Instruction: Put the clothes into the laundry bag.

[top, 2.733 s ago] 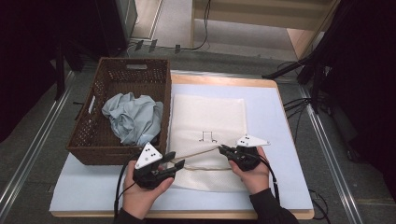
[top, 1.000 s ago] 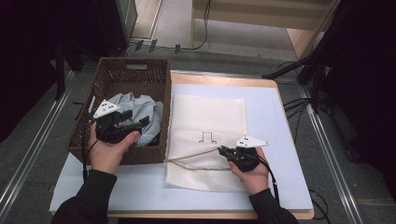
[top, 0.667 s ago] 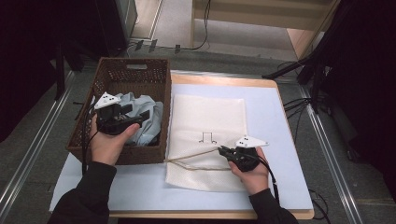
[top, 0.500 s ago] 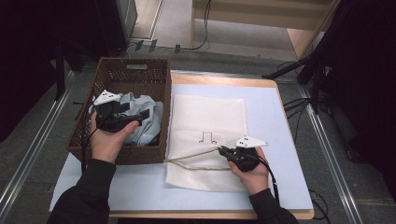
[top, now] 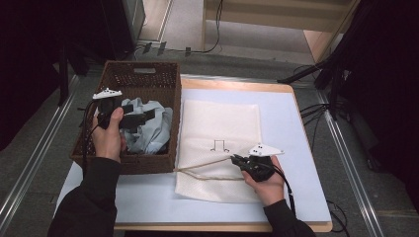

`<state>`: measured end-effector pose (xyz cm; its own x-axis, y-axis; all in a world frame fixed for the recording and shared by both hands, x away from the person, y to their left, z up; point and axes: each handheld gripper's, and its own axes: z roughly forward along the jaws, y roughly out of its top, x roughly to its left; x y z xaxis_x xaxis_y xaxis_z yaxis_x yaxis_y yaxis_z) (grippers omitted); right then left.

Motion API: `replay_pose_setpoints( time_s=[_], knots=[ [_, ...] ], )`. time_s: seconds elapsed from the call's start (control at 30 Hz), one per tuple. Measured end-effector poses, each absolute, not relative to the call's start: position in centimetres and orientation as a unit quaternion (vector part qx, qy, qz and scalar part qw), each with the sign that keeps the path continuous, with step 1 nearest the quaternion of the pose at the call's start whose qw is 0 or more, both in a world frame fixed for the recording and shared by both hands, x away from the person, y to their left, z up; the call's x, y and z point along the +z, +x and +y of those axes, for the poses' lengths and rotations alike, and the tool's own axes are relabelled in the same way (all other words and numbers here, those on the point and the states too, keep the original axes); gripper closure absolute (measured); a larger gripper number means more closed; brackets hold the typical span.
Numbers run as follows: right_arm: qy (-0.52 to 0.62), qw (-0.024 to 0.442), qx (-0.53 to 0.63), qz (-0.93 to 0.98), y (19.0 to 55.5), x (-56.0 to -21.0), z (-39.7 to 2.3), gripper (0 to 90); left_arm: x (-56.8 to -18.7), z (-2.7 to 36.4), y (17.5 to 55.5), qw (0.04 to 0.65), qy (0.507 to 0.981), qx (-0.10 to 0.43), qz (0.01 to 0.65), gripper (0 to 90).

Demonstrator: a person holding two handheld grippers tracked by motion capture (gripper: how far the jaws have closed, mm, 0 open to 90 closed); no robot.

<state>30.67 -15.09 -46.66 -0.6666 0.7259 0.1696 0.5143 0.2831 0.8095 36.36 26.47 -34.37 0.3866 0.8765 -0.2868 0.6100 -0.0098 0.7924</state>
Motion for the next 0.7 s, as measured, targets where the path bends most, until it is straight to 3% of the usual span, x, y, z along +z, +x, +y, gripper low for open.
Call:
replay_pose_setpoints(
  time_s=[0.13,0.7],
  knots=[
    [0.39,0.117,0.454,0.793,30.7,-46.7,-15.1,87.4,-34.9,26.6,37.3,0.441,0.704,0.147,0.537,0.0],
    [0.39,0.118,0.452,0.793,30.7,-46.8,-15.0,87.4,-38.1,28.2,40.8,0.42,0.697,0.107,0.57,0.0]
  ],
)
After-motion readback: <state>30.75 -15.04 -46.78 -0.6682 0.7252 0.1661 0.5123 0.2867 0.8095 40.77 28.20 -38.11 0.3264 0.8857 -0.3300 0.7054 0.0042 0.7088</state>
